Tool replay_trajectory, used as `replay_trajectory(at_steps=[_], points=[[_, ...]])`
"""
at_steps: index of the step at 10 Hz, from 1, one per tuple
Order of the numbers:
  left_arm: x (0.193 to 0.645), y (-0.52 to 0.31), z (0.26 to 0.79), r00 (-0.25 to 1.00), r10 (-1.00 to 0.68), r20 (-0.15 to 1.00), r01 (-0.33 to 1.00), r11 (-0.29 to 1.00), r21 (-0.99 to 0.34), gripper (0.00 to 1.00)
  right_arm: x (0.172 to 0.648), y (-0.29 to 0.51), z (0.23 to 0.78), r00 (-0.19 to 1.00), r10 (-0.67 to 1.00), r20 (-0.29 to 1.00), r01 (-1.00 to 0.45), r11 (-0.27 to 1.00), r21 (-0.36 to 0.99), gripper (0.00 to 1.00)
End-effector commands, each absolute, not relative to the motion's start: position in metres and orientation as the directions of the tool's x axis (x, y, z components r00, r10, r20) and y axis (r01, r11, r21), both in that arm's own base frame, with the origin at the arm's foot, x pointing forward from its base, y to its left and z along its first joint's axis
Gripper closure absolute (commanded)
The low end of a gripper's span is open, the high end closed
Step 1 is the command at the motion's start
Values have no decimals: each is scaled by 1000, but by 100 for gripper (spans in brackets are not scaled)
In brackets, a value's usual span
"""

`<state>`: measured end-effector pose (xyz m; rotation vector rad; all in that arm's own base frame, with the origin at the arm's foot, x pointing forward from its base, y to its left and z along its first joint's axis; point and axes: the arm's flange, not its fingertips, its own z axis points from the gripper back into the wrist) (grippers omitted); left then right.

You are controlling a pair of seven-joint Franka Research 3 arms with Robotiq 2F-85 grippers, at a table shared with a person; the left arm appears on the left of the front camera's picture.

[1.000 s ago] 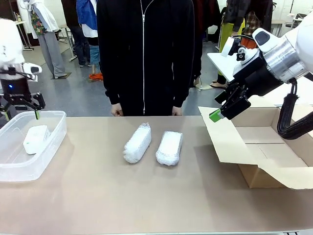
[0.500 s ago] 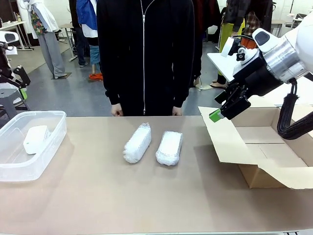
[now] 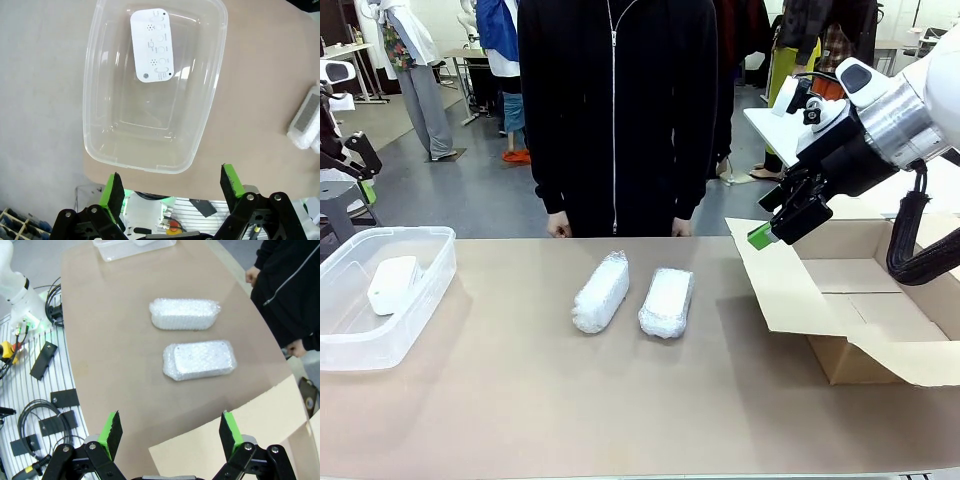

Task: Separate and place wrapped and unwrapped clocks.
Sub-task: If the picked Digital clock is wrapped, place it in the Package Box ; if not, place it in the Organizing box.

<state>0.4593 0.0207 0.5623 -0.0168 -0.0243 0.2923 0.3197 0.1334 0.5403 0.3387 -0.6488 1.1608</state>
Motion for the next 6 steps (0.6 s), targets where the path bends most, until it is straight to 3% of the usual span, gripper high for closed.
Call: replay_trajectory(at_steps=[1, 6], points=[[459, 21, 567, 957, 289, 36, -288, 957, -24, 0, 321, 134, 539, 243, 727, 642, -929, 365, -62, 0], [459, 21, 567, 957, 289, 36, -288, 957, -24, 0, 321, 134, 539, 243, 727, 642, -929, 365, -62, 0]])
